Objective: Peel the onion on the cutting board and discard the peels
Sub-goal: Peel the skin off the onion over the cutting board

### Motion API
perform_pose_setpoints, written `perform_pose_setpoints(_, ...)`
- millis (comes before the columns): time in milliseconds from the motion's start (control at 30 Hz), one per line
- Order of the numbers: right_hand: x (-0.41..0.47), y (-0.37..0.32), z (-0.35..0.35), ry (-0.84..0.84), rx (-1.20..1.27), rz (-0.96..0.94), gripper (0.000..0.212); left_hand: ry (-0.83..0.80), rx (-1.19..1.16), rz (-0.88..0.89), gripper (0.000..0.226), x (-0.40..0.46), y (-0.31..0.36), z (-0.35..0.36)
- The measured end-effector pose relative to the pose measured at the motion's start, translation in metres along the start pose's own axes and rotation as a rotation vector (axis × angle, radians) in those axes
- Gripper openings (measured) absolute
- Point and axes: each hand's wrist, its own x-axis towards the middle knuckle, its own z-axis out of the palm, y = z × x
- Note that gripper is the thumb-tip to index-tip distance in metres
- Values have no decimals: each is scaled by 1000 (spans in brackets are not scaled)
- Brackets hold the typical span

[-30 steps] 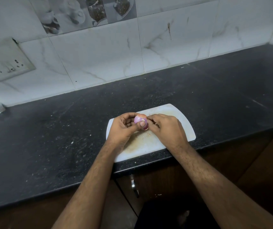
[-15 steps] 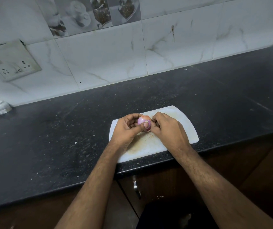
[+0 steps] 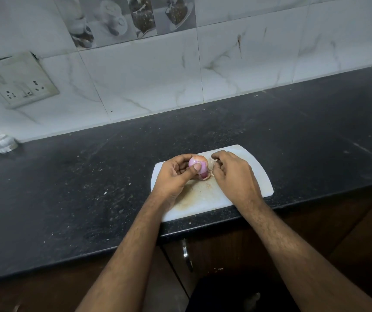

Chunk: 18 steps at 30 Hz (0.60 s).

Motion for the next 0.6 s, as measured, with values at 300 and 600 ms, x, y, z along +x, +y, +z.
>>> perform_pose_setpoints(300,-2,-1,-2,-65,99,-137,37,-26,10,24,32,2,-2,-2)
perform_pose_setpoints(600,-1,3,-2,-30,132,-84,31,-9,-19,-12,36,3,-3,-3)
